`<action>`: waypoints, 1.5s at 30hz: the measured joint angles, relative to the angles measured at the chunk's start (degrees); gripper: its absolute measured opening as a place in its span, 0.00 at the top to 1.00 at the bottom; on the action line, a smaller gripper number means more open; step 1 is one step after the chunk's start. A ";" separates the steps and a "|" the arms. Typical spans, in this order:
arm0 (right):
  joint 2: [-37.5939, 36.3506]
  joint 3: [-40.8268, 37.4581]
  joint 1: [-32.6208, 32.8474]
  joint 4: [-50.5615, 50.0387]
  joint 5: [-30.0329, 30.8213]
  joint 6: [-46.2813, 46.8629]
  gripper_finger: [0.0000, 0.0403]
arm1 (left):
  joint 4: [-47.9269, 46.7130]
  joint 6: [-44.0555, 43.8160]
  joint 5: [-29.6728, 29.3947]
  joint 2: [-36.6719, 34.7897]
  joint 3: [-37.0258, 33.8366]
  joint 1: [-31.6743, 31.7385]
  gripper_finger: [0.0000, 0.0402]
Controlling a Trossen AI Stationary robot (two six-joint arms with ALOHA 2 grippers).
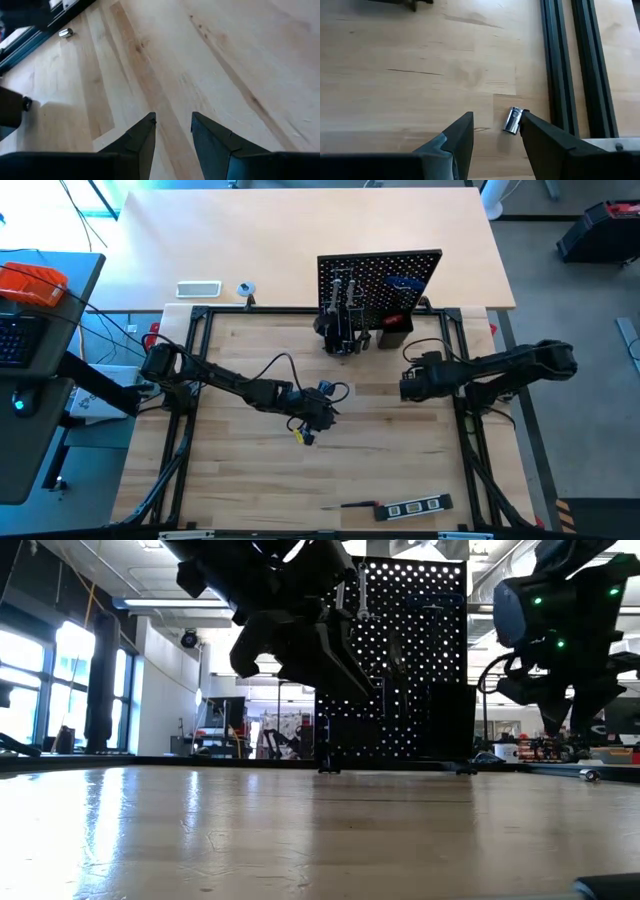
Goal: Hang tools onto peg board
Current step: Put the socket into the left bin on the pegboard
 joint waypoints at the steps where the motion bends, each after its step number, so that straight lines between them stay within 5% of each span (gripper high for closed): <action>1: 0.01 0.00 -1.02 0.38 -0.35 -0.15 0.61 | 0.00 0.01 0.41 0.00 0.00 0.00 0.70; 13: 0.42 -3.86 -11.08 7.42 -7.83 6.45 0.61 | -0.51 0.51 4.54 0.00 0.00 -0.15 0.70; 33: 2.15 -6.69 -13.27 11.20 -1.42 24.25 0.61 | -2.70 1.65 4.74 0.00 0.00 -2.29 0.70; 45: 10.77 -6.69 -14.33 11.53 -8.58 32.47 0.61 | -4.37 2.64 7.42 0.00 -0.33 -3.21 0.70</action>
